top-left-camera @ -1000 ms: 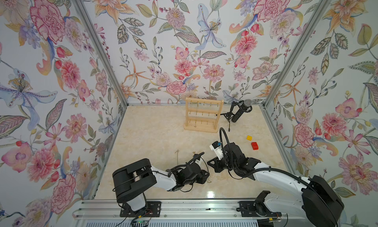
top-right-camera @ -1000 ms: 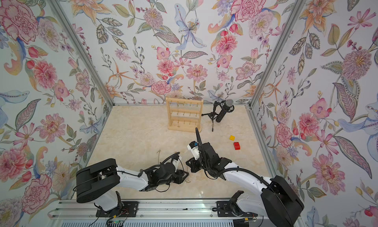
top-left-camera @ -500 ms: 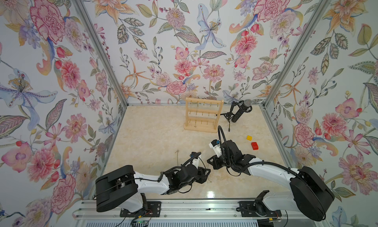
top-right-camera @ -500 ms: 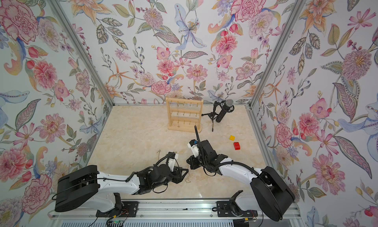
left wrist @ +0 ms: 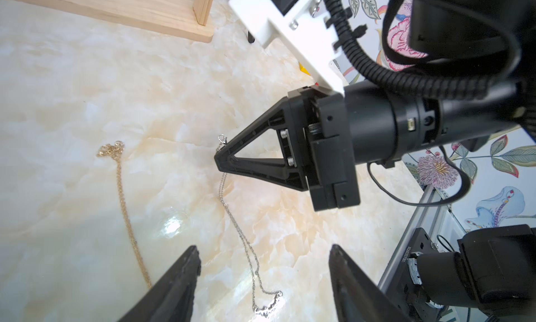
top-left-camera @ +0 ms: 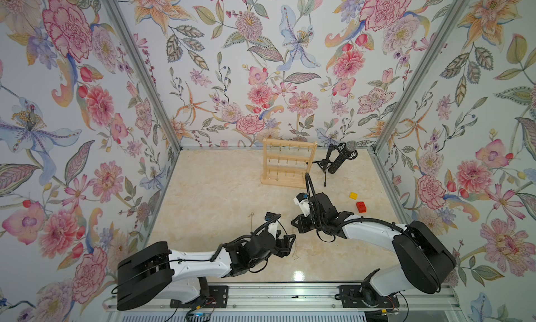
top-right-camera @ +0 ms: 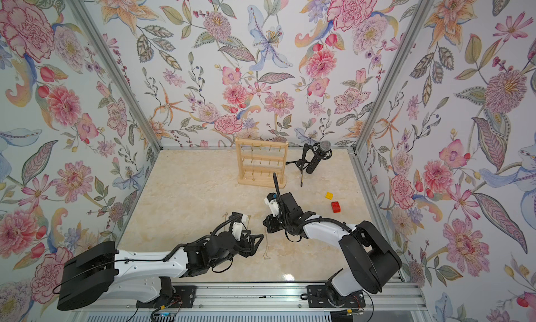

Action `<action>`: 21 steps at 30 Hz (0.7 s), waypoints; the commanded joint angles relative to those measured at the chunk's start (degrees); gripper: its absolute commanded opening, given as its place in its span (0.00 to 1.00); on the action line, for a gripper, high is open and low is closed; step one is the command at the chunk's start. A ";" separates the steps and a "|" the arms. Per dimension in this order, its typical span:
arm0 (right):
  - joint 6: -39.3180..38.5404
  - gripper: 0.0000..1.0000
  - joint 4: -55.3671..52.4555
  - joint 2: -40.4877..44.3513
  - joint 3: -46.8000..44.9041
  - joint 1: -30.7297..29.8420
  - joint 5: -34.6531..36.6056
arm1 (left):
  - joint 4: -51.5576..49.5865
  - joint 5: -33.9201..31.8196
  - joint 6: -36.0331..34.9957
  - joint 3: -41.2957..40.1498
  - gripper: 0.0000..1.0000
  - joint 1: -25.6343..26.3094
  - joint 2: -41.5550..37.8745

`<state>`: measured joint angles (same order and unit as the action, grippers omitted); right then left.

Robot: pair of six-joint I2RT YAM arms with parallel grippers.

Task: Take the necklace off the jewelry display stand
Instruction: Place the necklace at the center of the board.

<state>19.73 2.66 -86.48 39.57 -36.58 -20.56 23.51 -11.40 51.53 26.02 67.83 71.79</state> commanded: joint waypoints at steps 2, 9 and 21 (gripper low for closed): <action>-1.10 0.00 1.65 -2.90 2.24 1.23 -0.30 | -5.91 -4.71 -5.71 0.88 0.76 -2.67 -4.22; -1.59 0.00 2.31 -7.29 3.66 1.86 -0.01 | 1.40 -3.64 -9.60 -3.28 0.86 -4.98 -7.96; -2.15 0.00 2.55 -10.31 4.61 3.09 0.01 | 10.29 -8.35 -22.07 -7.74 0.98 -5.16 -12.06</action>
<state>18.65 4.34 -95.22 42.61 -33.87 -20.53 29.85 -16.05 34.94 20.80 63.37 61.08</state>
